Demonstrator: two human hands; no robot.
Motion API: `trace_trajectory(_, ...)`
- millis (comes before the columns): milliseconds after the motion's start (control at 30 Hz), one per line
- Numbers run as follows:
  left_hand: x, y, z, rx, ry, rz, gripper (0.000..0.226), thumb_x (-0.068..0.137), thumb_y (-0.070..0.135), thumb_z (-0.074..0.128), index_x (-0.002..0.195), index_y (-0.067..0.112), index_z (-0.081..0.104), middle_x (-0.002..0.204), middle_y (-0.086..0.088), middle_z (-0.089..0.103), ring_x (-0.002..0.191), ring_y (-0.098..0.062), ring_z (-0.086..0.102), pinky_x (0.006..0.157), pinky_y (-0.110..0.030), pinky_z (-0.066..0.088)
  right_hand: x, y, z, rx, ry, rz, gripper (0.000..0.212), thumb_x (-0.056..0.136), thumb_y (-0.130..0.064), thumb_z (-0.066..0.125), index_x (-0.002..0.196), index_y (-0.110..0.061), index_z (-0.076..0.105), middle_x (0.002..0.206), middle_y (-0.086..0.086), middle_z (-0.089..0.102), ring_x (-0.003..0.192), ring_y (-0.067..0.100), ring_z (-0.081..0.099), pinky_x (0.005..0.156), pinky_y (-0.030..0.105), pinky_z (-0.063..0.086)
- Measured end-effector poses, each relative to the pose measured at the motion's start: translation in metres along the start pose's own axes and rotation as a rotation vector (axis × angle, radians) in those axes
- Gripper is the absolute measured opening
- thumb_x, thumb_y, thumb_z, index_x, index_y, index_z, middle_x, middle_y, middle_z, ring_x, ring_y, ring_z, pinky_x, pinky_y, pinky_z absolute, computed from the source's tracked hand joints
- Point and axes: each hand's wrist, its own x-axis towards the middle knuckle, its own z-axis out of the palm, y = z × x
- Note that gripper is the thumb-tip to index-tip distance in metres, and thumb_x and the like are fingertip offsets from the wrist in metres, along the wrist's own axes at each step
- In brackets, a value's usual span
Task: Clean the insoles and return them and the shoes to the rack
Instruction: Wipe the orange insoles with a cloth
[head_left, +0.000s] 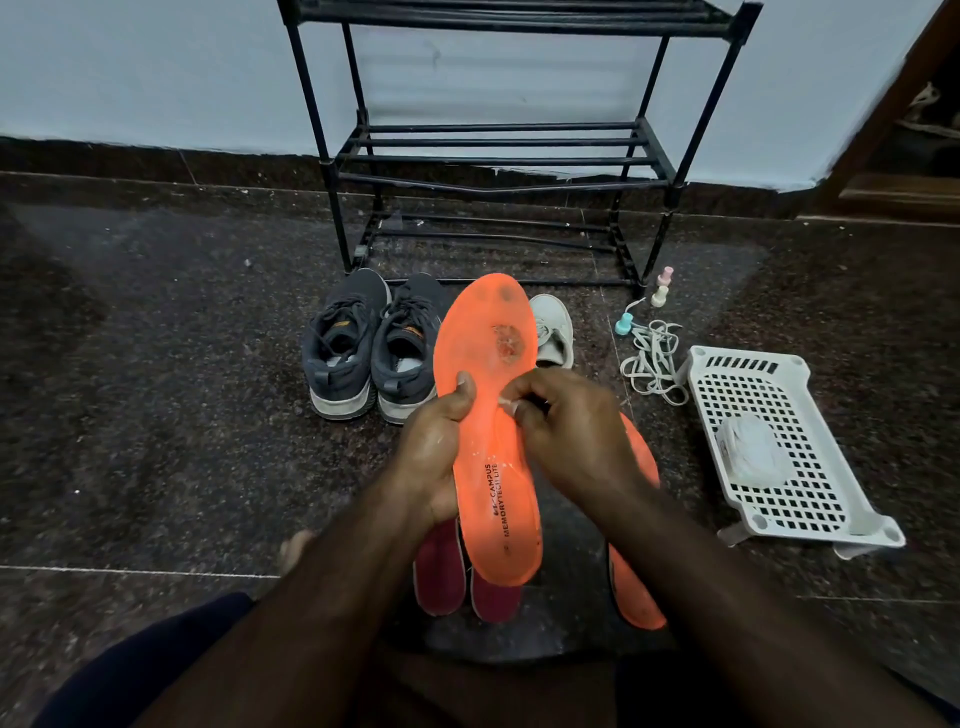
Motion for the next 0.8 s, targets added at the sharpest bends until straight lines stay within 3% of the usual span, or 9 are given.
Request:
trace_trajectory(133, 0.002, 0.0, 0.0, 0.014, -0.018, -0.029, 0.052, 0.101, 0.045, 0.044, 0.122, 0.002, 0.063, 0.102, -0.022, 0.07, 0.087, -0.036, 0.069, 0.087, -0.049, 0.053, -0.009, -0.01, -0.001, 0.057, -0.117, -0.047, 0.011, 0.078, -0.007, 0.075, 0.083, -0.017, 0.075, 0.08, -0.007, 0.07, 0.077, 0.005, 0.06, 0.073, 0.023, 0.047)
trace_trajectory(267, 0.002, -0.003, 0.002, 0.089, 0.006, 0.014, 0.047, 0.099, 0.037, 0.052, 0.124, -0.002, 0.062, 0.108, -0.026, 0.066, 0.089, -0.037, 0.065, 0.09, -0.052, 0.052, 0.015, 0.002, -0.012, 0.049, 0.153, 0.006, 0.018, 0.082, -0.001, 0.07, 0.094, -0.013, 0.074, 0.091, -0.001, 0.07, 0.087, 0.01, 0.062, 0.082, 0.015, 0.046)
trace_trajectory(333, 0.001, -0.005, 0.003, 0.113, -0.001, 0.002, 0.048, 0.097, 0.036, 0.055, 0.125, -0.002, 0.062, 0.106, -0.025, 0.066, 0.088, -0.035, 0.066, 0.088, -0.05, 0.054, 0.019, 0.005, -0.009, -0.04, 0.17, -0.036, 0.02, 0.081, 0.002, 0.069, 0.095, -0.01, 0.075, 0.091, 0.004, 0.069, 0.088, 0.013, 0.062, 0.083, 0.011, 0.042)
trace_trajectory(467, 0.003, -0.008, 0.002, 0.037, -0.086, -0.052, 0.056, 0.092, 0.041, 0.055, 0.129, -0.002, 0.059, 0.119, -0.029, 0.062, 0.111, -0.042, 0.057, 0.109, -0.059, 0.038, 0.002, -0.001, 0.008, -0.063, 0.05, -0.073, 0.019, 0.078, -0.006, 0.061, 0.089, -0.013, 0.076, 0.087, 0.004, 0.07, 0.085, 0.021, 0.065, 0.079, 0.033, 0.051)
trace_trajectory(567, 0.004, -0.006, 0.0, 0.012, -0.12, -0.059, 0.058, 0.094, 0.048, 0.051, 0.126, 0.001, 0.061, 0.107, -0.022, 0.068, 0.1, -0.036, 0.064, 0.101, -0.052, 0.046, -0.002, -0.004, 0.009, -0.011, -0.035, -0.041, 0.017, 0.08, -0.01, 0.062, 0.09, -0.015, 0.076, 0.087, 0.002, 0.07, 0.084, 0.018, 0.065, 0.08, 0.03, 0.05)
trace_trajectory(633, 0.004, -0.006, 0.0, -0.001, -0.142, -0.05, 0.063, 0.095, 0.054, 0.049, 0.13, 0.002, 0.061, 0.112, -0.021, 0.066, 0.099, -0.033, 0.063, 0.105, -0.052, 0.042, 0.005, -0.001, 0.001, 0.032, 0.034, -0.001, 0.018, 0.08, -0.002, 0.067, 0.091, -0.014, 0.076, 0.09, 0.001, 0.071, 0.088, 0.016, 0.065, 0.083, 0.022, 0.047)
trace_trajectory(733, 0.002, -0.005, 0.003, 0.022, -0.109, -0.033, 0.056, 0.098, 0.053, 0.047, 0.122, 0.007, 0.066, 0.104, -0.017, 0.069, 0.089, -0.029, 0.065, 0.092, -0.046, 0.051, 0.016, 0.002, -0.006, -0.02, 0.116, -0.014, 0.023, 0.079, 0.005, 0.065, 0.094, -0.01, 0.074, 0.096, 0.005, 0.069, 0.092, 0.017, 0.064, 0.086, 0.022, 0.046)
trace_trajectory(800, 0.001, -0.005, 0.004, 0.001, -0.116, -0.042, 0.055, 0.098, 0.054, 0.046, 0.122, 0.008, 0.066, 0.105, -0.017, 0.069, 0.091, -0.03, 0.065, 0.092, -0.045, 0.05, 0.014, -0.001, -0.002, -0.045, 0.091, -0.043, 0.023, 0.079, 0.003, 0.067, 0.096, -0.01, 0.075, 0.094, 0.006, 0.07, 0.091, 0.02, 0.065, 0.085, 0.023, 0.046)
